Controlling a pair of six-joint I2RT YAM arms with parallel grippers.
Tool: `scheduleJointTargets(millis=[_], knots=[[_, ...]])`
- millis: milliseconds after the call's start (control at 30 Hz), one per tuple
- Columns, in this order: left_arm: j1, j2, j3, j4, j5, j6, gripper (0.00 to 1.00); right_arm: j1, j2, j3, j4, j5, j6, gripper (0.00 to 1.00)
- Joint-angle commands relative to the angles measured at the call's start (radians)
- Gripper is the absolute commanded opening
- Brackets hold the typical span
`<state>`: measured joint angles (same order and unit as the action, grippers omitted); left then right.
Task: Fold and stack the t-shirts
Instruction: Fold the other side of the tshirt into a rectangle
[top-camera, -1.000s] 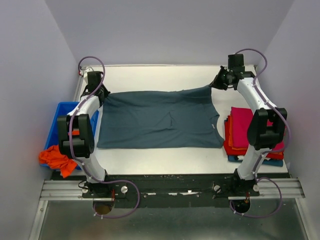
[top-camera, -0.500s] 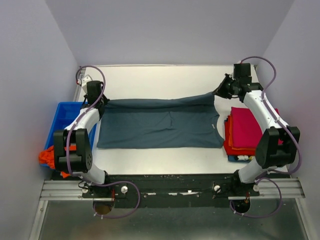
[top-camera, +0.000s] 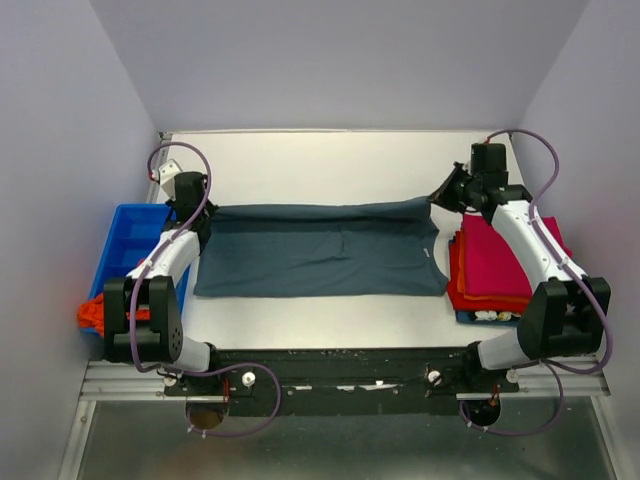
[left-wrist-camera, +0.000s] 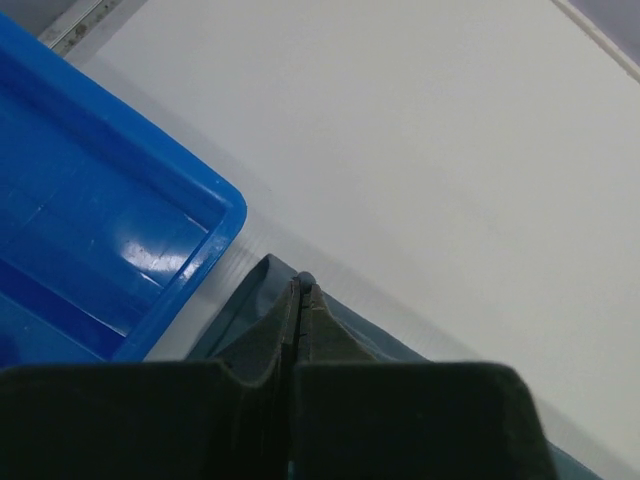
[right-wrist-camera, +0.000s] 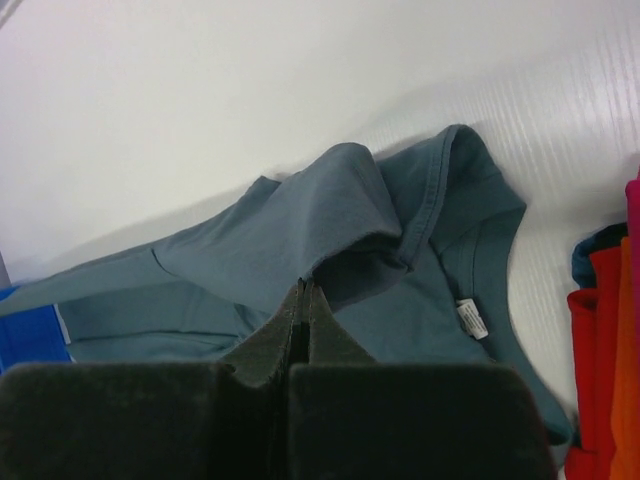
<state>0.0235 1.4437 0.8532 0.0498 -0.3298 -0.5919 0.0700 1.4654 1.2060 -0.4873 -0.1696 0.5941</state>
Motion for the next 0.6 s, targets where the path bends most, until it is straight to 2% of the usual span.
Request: scheduleJointTargets(millis=[0, 200, 367, 567], knots=[[-0.004, -0.026, -0.029, -0.013, -0.055, -0.026, 0.00, -0.004, -0.057, -0.046, 0.032, 0.024, 0.013, 0.01], [-0.007, -0.014, -0.066, -0.045, -0.018, -0.081, 0.00, -0.004, -0.091, -0.123, 0.027, 0.033, 0.033, 0.01], [-0.007, -0.012, -0.088, -0.113, -0.055, -0.118, 0.00, -0.003, -0.126, -0.223, 0.038, 0.061, 0.061, 0.01], [-0.007, -0.039, -0.147, -0.140, -0.018, -0.147, 0.00, -0.003, -0.168, -0.406, 0.114, 0.036, 0.085, 0.01]])
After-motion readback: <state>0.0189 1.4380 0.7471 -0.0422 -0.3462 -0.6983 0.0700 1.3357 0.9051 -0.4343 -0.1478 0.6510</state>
